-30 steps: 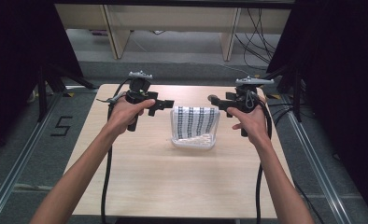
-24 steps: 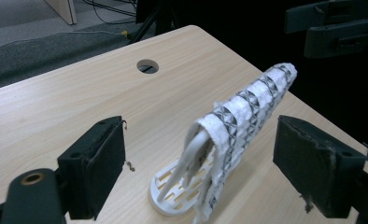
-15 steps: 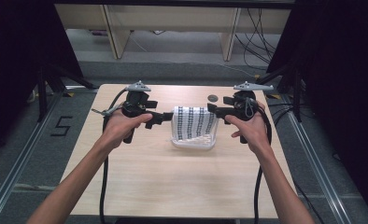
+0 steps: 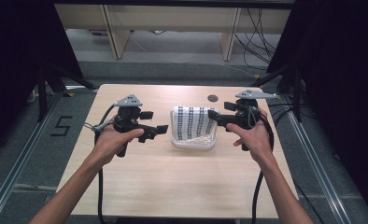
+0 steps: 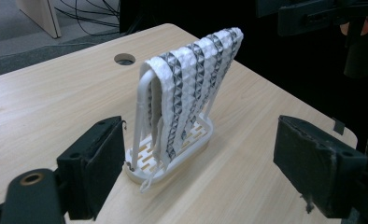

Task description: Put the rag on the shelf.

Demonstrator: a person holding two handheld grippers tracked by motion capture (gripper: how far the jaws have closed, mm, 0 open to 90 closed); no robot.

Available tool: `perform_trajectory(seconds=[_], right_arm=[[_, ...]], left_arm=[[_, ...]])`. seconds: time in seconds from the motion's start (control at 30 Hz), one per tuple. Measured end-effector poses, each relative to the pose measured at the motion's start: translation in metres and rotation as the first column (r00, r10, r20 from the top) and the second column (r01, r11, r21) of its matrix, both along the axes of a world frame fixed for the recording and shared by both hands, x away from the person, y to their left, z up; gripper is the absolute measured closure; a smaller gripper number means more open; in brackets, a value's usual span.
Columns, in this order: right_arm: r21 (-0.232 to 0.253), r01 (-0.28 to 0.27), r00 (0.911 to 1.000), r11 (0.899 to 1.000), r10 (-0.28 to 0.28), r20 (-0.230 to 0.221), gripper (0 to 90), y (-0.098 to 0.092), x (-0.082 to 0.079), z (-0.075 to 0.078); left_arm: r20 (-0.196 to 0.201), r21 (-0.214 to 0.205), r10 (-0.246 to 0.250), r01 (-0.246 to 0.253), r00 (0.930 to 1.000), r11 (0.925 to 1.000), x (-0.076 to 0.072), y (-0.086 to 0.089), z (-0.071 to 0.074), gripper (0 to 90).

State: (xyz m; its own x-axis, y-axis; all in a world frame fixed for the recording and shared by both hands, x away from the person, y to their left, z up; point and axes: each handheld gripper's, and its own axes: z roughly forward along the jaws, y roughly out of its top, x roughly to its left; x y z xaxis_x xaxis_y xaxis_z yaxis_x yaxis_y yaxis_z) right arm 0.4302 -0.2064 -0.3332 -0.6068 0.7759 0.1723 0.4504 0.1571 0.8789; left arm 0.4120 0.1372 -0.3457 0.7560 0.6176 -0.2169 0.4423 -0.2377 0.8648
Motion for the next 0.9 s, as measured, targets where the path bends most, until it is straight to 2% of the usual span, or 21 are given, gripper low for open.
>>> perform_trajectory(seconds=[0.03, 0.07, 0.1, 0.13, 0.2, 0.33, 0.43, 0.47, 0.5, 0.53, 0.6, 0.77, 0.87, 0.9], right_arm=[[0.005, -0.003, 1.0000, 1.000, 0.003, -0.008, 23.3, 0.000, -0.003, -0.002], [-0.009, -0.008, 0.9998, 1.000, 0.008, 0.016, 23.0, -0.001, -0.003, -0.003], [-0.002, 0.001, 0.9999, 1.000, -0.001, -0.011, 23.0, 0.000, -0.006, -0.003], [-0.009, -0.010, 0.9999, 1.000, 0.010, 0.007, 23.0, -0.001, -0.006, -0.004], [-0.007, -0.008, 0.9999, 1.000, 0.008, -0.007, 23.0, -0.001, -0.008, -0.004], [-0.010, -0.013, 0.9998, 1.000, 0.014, 0.015, 22.8, -0.002, -0.015, -0.007], [-0.025, -0.015, 0.9998, 1.000, 0.016, 0.013, 22.1, -0.003, -0.020, -0.009], [-0.014, -0.012, 0.9998, 1.000, 0.012, 0.012, 22.0, -0.002, -0.022, -0.010], [-0.004, -0.027, 0.9996, 1.000, 0.027, 0.004, 21.6, -0.003, -0.023, -0.010], [-0.014, -0.018, 0.9998, 1.000, 0.018, 0.010, 20.6, -0.003, -0.024, -0.010], [-0.002, -0.014, 0.9999, 1.000, 0.014, -0.004, 20.0, -0.002, -0.027, -0.011], [-0.002, -0.017, 0.9998, 1.000, 0.017, 0.012, 17.8, -0.004, -0.034, -0.016], [0.002, -0.025, 0.9997, 1.000, 0.025, -0.001, 17.4, -0.005, -0.037, -0.019], [0.002, -0.027, 0.9996, 1.000, 0.027, 0.010, 17.1, -0.006, -0.037, -0.021]], left_arm=[[-0.007, -0.009, -0.005, 0.005, 1.0000, 0.9999, -0.003, 0.001, -0.004, 15.9], [-0.007, -0.009, -0.005, 0.005, 1.0000, 0.9999, -0.003, 0.001, -0.004, 15.9], [-0.005, -0.010, -0.005, 0.004, 1.0000, 0.9999, -0.005, 0.003, -0.007, 15.9], [-0.005, -0.010, -0.005, 0.004, 1.0000, 0.9999, -0.005, 0.003, -0.007, 15.9], [-0.010, -0.014, -0.005, 0.004, 0.9999, 0.9999, -0.008, 0.005, -0.010, 15.9], [-0.010, -0.019, -0.005, 0.005, 0.9999, 0.9998, -0.016, 0.007, -0.016, 15.9], [-0.007, -0.021, -0.012, 0.012, 0.9999, 0.9997, -0.019, 0.007, -0.018, 15.9], [-0.003, -0.004, -0.015, 0.015, 0.9999, 0.9999, -0.022, 0.007, -0.019, 15.8], [0.010, -0.010, -0.020, 0.020, 0.9997, 0.9997, -0.023, 0.007, -0.021, 15.6], [0.014, 0.005, -0.015, 0.015, 0.9998, 0.9999, -0.025, 0.007, -0.021, 15.5], [0.018, -0.001, -0.018, 0.018, 0.9997, 0.9998, -0.027, 0.008, -0.022, 15.4], [0.005, -0.008, -0.024, 0.024, 0.9997, 0.9997, -0.036, 0.008, -0.031, 15.3], [0.006, -0.016, -0.029, 0.029, 0.9996, 0.9995, -0.039, 0.009, -0.034, 15.3], [0.010, -0.014, -0.030, 0.031, 0.9995, 0.9994, -0.041, 0.009, -0.036, 15.3]])
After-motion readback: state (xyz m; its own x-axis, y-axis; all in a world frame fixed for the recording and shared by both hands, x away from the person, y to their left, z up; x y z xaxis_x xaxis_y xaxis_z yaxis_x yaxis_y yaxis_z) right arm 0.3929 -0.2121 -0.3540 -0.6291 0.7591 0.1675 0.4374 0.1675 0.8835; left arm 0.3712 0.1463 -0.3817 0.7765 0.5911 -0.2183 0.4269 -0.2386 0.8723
